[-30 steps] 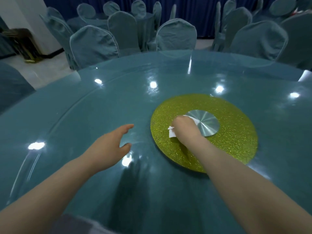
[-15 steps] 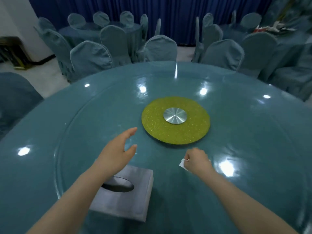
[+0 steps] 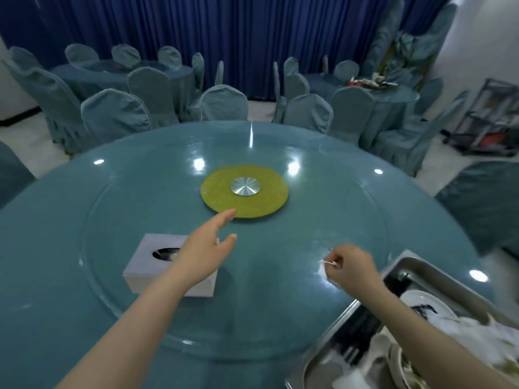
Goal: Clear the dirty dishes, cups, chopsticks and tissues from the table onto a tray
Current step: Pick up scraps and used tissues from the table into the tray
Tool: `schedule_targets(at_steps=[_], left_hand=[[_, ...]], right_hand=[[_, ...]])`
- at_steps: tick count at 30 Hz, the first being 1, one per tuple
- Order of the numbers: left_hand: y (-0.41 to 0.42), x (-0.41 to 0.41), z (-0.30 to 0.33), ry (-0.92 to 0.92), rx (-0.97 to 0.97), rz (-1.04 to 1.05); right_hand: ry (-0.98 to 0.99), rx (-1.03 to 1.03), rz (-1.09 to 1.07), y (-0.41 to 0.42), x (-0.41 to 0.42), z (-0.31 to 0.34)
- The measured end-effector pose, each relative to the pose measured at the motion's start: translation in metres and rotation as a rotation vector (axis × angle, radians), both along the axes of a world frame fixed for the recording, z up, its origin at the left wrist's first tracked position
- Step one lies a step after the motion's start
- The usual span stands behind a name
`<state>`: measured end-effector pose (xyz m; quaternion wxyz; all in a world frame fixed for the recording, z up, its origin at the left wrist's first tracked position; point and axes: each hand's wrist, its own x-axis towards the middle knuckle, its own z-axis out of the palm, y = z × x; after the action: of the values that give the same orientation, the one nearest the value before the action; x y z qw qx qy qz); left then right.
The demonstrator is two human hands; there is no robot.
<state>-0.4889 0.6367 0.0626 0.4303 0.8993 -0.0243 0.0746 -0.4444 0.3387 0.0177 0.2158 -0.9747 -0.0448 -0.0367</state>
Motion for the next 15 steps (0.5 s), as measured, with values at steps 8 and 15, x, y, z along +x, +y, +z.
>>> schedule_targets(at_steps=[8,15], left_hand=[[-0.095,-0.03,-0.021,0.044,-0.097,-0.205],[-0.166,-0.035,-0.032,0.112,-0.109,-0.321]], right_hand=[[0.077,-0.034,-0.147,-0.095,-0.107,-0.006],[-0.009,0.122,-0.445,-0.187,-0.148,-0.002]])
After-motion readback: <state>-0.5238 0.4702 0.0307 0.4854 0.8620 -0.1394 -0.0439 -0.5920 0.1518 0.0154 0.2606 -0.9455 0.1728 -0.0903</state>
